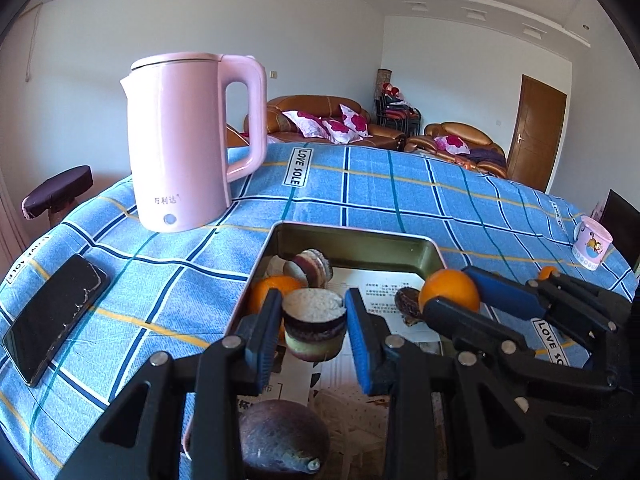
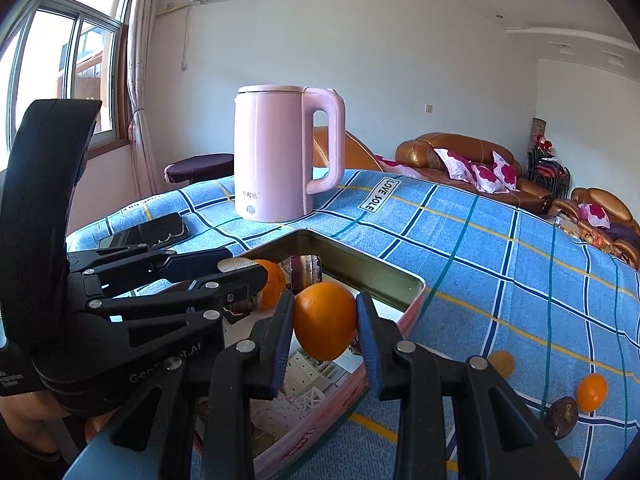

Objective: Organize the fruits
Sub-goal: 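Carry the cut half in the left tool and orange in the right tool over the tin, then open the left tool to drop the cut half while the right tool releases the orange into the tin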

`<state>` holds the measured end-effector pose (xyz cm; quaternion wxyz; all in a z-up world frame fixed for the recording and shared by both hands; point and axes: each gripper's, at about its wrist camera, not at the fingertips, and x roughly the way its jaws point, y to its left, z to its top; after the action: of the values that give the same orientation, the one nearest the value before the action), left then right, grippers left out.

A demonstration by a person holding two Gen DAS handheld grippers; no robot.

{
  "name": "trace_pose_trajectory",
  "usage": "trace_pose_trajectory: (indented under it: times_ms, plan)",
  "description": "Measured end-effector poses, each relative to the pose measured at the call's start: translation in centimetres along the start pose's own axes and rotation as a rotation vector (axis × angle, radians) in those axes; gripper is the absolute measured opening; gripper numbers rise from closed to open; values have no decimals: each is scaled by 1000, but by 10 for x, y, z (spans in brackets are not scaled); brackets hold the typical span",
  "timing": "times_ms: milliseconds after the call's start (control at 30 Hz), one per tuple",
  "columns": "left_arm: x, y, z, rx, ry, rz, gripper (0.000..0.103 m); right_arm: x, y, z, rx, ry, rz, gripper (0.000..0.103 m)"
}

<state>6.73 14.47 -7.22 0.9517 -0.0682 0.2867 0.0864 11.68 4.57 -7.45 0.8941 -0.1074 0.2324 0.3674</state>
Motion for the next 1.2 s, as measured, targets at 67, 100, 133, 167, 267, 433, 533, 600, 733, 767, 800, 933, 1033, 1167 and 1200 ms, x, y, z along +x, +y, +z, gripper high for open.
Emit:
trace_pose_trajectory:
  times_ms: [67, 100, 133, 167, 267, 433, 533, 600, 733, 767, 800, 933, 1033, 1167, 1200]
  plan:
    - [2, 1, 0, -4, 9, -4, 34, 4, -2, 1, 9, 16, 7, 33]
    - [3, 1, 0, -4, 13, -4, 34, 5, -2, 1, 13, 22, 11, 33]
    - [3, 0, -1, -3, 17, -4, 34, 5, -3, 1, 15, 26, 14, 33]
    - [4, 0, -1, -1, 20, -3, 34, 6, -3, 0, 15, 30, 17, 33]
    - [6, 0, -1, -4, 31, -4, 34, 9, -1, 0, 14, 47, 20, 34]
    - [7, 0, -1, -4, 40, -7, 34, 14, -4, 0, 26, 65, 28, 34]
    - [8, 1, -1, -4, 43, -5, 34, 15, -4, 0, 28, 69, 30, 34]
    - [8, 1, -1, -4, 43, -3, 34, 14, -4, 0, 29, 69, 29, 34]
    - [7, 0, -1, -2, 39, 6, 34, 15, -4, -1, 28, 71, 28, 34]
    - [7, 0, -1, -1, 38, 7, 34, 14, -4, 0, 28, 70, 27, 34]
    - [6, 0, -1, -1, 38, 8, 34, 14, -4, 0, 28, 69, 25, 34]
    - [4, -1, -2, 4, 27, 23, 40, 13, -5, 0, 35, 66, 20, 36]
    - [1, 0, -1, 0, 8, 56, 56, 11, -9, 0, 56, 57, 10, 39]
    - [-12, -2, 0, 8, -36, 35, 75, 0, -17, -2, 74, 20, -18, 48]
    - [-16, -5, 0, 11, -51, 30, 79, -4, -18, -4, 66, 15, -32, 48]
